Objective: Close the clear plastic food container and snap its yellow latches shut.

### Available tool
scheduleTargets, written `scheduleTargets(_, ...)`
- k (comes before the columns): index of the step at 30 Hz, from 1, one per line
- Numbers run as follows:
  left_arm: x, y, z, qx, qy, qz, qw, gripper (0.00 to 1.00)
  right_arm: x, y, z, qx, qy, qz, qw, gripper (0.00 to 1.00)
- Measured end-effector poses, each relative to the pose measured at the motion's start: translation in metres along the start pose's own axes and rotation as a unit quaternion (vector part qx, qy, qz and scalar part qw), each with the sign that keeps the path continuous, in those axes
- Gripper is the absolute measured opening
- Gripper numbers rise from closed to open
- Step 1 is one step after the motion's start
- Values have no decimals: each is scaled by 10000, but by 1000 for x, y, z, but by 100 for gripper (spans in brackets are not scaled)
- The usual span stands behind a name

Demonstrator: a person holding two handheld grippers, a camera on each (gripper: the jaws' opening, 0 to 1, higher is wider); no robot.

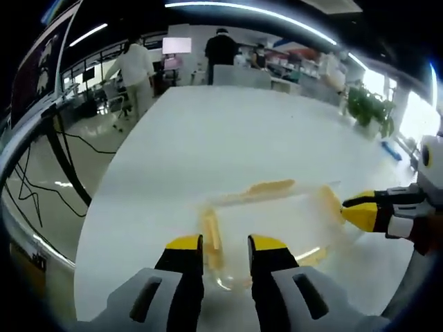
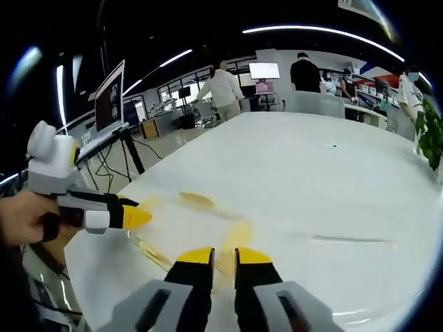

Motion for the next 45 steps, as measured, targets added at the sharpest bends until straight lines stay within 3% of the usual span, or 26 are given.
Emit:
scheduleTargets(11, -1, -6, 2, 136, 61, -52, 9999, 3, -4, 3, -1, 16, -82, 159, 9998, 5)
scheduleTargets(27, -2, -11, 3, 226, 125, 88, 9996, 3, 3, -4, -1, 103, -185, 183, 9996, 1)
scheduleTargets(36, 3, -22, 1, 229, 184, 20, 9996, 3, 14, -10, 1, 152, -191, 87, 9997, 1)
scheduleTargets(41, 4, -26, -1, 424, 408, 147, 9982, 3, 21, -12, 3, 230, -119, 9, 9997, 1)
scheduleTargets(45, 11, -31, -2, 461, 451, 47, 9979, 3, 25, -15, 3, 208, -154, -34, 9997, 0)
Point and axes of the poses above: the point that each gripper's makers call its tool centre point, and the gripper's own axes: y roughly forward along the fingers, z roughly to its left, x roughly out of its top, the point moved 8 cm from there along -y, roughly backward along the fingers, and after that the axes turned 2 degrees about z, right-handed, at the moved point
